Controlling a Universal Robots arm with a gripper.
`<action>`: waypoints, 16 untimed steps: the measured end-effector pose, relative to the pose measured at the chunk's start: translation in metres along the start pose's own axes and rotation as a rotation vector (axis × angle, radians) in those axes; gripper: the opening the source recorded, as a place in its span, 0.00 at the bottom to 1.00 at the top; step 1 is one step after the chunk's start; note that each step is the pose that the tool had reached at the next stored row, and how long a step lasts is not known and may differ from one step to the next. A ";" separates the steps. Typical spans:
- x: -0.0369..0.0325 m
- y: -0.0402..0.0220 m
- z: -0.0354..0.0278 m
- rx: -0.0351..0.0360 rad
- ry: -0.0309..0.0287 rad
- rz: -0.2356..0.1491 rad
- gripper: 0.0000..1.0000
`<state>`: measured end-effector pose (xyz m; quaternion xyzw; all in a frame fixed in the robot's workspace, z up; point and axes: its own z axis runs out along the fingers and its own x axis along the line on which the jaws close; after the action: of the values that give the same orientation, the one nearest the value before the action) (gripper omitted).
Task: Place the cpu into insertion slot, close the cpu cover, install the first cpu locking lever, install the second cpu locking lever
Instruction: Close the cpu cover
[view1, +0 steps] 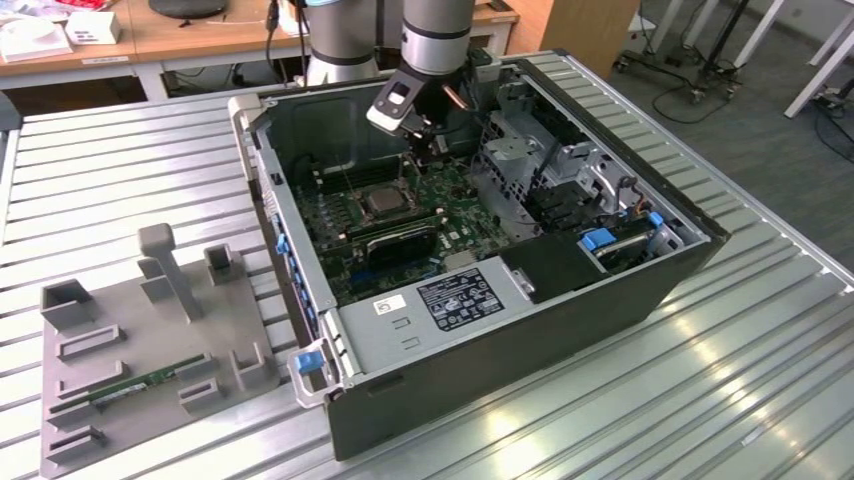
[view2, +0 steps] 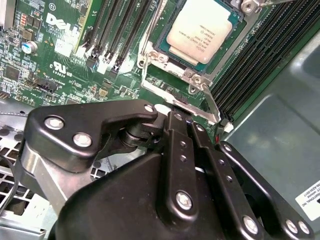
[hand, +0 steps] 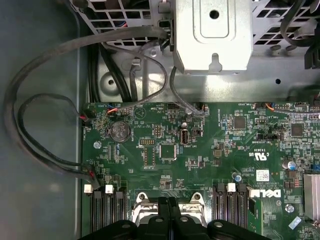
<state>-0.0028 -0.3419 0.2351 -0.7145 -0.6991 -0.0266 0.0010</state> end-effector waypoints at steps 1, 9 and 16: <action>0.0000 -0.0004 0.0000 0.0000 0.0000 0.000 0.11; -0.0001 -0.0035 -0.0001 0.0000 0.0000 0.000 0.11; -0.0001 -0.0076 -0.0003 -0.0001 0.0001 0.000 0.11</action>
<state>-0.0104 -0.3419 0.2350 -0.7145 -0.6991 -0.0266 0.0010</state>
